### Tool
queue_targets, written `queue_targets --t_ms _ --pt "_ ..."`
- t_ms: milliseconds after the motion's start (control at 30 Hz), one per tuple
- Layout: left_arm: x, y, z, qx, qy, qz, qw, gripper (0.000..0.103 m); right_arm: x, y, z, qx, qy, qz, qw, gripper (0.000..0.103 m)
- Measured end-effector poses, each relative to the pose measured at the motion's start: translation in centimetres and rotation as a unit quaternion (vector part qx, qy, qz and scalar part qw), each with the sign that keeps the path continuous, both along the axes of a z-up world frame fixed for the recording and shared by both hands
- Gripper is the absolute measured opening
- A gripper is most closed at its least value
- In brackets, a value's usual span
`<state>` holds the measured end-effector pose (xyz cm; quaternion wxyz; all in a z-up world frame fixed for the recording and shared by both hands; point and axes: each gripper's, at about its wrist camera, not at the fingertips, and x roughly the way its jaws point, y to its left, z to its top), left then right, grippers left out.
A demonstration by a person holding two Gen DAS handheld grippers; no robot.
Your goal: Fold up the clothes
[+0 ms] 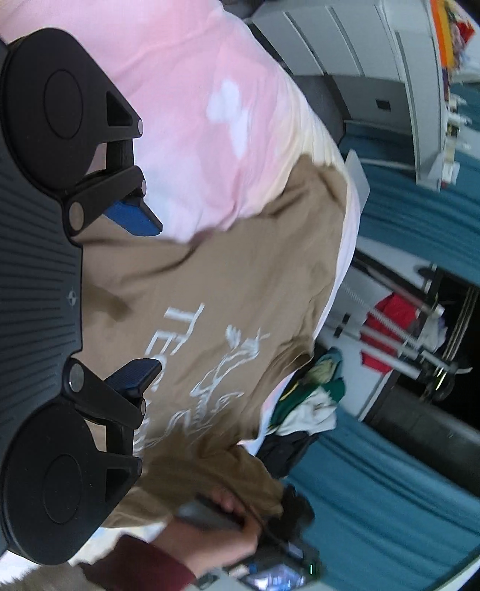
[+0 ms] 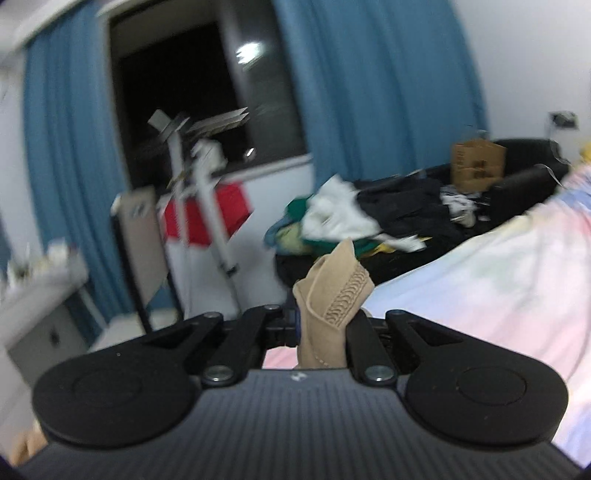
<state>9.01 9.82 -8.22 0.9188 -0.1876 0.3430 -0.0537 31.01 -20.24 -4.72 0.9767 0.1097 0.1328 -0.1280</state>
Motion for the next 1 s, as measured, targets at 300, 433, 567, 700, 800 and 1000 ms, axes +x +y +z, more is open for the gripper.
queue_targets --t_ms 300,433,567,700,800,1000 --pt "1.4 2.6 -1.1 -0.003 -0.002 0.027 0.9996 0.075 4.2 6.1 -6.2 0.047 0.116 0.041 0.991 0.022" --pt "2.4 2.3 -2.0 -0.016 0.014 0.009 0.9997 0.075 2.9 5.0 -5.9 0.124 0.115 0.091 0.981 0.07" --pt "2.3 1.2 -2.0 -0.001 0.011 -0.005 0.9999 0.076 -1.6 4.2 -2.8 0.131 0.079 0.133 0.979 0.08" --pt "1.8 0.7 -1.6 0.008 0.002 -0.008 0.9999 0.076 -7.9 2.6 0.3 0.138 0.058 0.16 0.976 0.08" --pt "1.0 0.2 -1.3 0.009 -0.003 -0.014 0.9999 0.076 -13.5 1.1 1.9 0.133 0.052 0.171 0.975 0.08" --pt "-0.9 -0.5 -0.3 0.012 -0.008 -0.028 0.9995 0.076 -23.5 -2.2 2.4 0.135 0.051 0.152 0.978 0.08"
